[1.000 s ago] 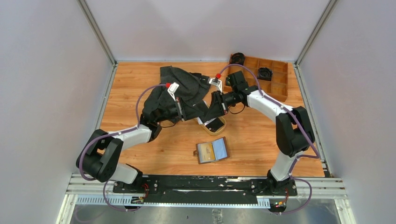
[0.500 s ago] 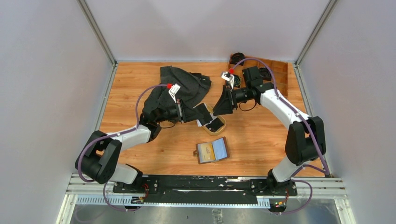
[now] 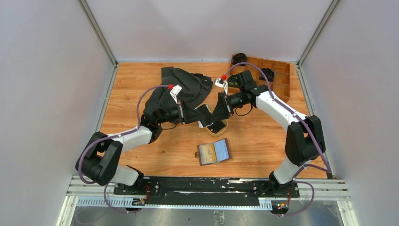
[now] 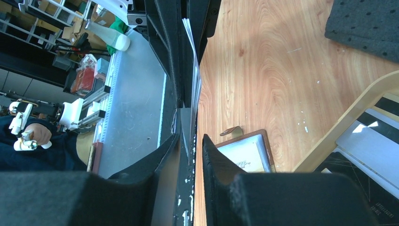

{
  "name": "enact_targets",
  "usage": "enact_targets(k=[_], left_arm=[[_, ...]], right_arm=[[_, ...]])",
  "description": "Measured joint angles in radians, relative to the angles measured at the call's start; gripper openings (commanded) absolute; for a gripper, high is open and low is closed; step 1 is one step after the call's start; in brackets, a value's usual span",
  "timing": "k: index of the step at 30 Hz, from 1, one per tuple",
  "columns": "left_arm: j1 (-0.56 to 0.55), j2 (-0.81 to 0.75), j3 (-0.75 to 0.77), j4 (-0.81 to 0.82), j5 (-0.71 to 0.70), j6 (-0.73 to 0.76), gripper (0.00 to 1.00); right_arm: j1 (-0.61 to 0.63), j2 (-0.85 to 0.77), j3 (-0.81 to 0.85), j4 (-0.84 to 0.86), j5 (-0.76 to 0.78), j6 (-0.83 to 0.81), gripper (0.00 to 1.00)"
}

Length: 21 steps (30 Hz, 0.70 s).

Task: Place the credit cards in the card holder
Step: Pick up the credit card from the storage box.

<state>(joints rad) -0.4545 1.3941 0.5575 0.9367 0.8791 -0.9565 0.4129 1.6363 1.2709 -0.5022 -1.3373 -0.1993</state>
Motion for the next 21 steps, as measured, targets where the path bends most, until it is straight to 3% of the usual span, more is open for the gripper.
enact_targets(k=[11, 15, 21], left_arm=[[0.000, 0.000, 0.003, -0.028, -0.013, 0.019, 0.00], [0.000, 0.000, 0.005, -0.041, -0.016, 0.025, 0.00], [0.000, 0.000, 0.009, -0.043, -0.015, 0.026, 0.00]], right_arm=[[0.000, 0.000, 0.010, -0.018, 0.007, 0.000, 0.29], [0.000, 0.000, 0.014, -0.020, 0.007, -0.001, 0.22], [0.000, 0.000, 0.014, -0.022, 0.017, -0.003, 0.00]])
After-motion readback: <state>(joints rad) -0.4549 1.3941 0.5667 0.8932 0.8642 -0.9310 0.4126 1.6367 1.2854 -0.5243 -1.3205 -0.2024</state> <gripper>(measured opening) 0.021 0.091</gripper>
